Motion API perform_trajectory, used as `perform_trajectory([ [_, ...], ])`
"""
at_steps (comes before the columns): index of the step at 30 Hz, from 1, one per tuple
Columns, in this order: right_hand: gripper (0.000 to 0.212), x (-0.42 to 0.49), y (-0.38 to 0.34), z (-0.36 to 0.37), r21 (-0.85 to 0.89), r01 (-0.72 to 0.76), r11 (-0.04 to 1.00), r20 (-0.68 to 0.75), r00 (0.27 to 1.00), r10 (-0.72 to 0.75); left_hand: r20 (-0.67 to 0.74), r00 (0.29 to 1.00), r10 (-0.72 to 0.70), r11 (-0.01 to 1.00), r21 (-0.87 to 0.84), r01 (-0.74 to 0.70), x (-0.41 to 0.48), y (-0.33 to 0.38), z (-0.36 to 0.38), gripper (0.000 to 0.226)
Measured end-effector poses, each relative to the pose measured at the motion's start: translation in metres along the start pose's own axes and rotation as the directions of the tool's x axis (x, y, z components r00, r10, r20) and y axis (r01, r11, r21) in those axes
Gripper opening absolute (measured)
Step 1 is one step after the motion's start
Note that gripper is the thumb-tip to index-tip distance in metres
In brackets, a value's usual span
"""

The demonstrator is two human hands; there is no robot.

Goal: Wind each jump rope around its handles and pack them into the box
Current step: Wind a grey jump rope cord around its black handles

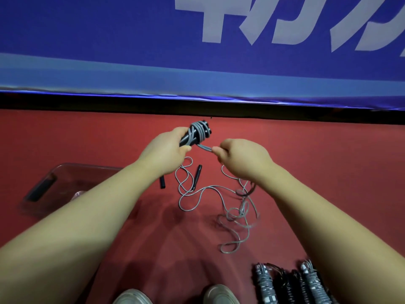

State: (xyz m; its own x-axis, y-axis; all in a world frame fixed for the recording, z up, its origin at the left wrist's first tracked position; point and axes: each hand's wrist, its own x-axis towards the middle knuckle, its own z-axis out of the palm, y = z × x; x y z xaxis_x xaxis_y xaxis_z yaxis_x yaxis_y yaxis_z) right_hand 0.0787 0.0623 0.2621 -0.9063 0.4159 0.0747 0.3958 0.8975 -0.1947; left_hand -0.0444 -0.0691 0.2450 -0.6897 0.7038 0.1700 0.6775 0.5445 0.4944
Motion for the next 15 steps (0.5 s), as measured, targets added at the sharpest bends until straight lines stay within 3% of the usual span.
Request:
perform_trajectory([
  [3, 0.027, -0.004, 0.002, -0.007, -0.126, 0.107, 0.986, 0.045, 0.994, -0.102, 0.082, 0.995, 0.062, 0.986, 0.152, -0.074, 0.000, 0.001, 0.004, 0.047],
  [5, 0.028, -0.006, 0.003, -0.008, -0.306, 0.206, 0.930, -0.027, 0.974, -0.225, 0.151, 0.987, 0.060, 0.974, 0.205, -0.091, 0.001, 0.000, 0.008, 0.045],
  [7, 0.021, -0.003, 0.004, -0.011, -0.410, 0.357, 0.839, -0.107, 0.895, -0.434, 0.232, 0.972, 0.046, 0.968, 0.232, -0.101, 0.002, -0.001, 0.012, 0.043],
  [10, 0.016, -0.001, 0.013, -0.016, -0.482, 0.577, 0.660, -0.085, 0.719, -0.690, 0.333, 0.941, 0.056, 0.965, 0.222, -0.136, 0.000, 0.000, 0.014, 0.039],
  [12, 0.029, -0.001, 0.018, -0.012, -0.487, 0.633, 0.601, -0.046, 0.669, -0.742, 0.411, 0.908, 0.078, 0.962, 0.209, -0.177, -0.004, 0.003, 0.017, 0.036],
  [15, 0.023, 0.004, 0.024, -0.013, -0.466, 0.636, 0.616, 0.024, 0.704, -0.709, 0.506, 0.853, 0.125, 0.945, 0.202, -0.258, -0.005, 0.009, 0.021, 0.029],
])
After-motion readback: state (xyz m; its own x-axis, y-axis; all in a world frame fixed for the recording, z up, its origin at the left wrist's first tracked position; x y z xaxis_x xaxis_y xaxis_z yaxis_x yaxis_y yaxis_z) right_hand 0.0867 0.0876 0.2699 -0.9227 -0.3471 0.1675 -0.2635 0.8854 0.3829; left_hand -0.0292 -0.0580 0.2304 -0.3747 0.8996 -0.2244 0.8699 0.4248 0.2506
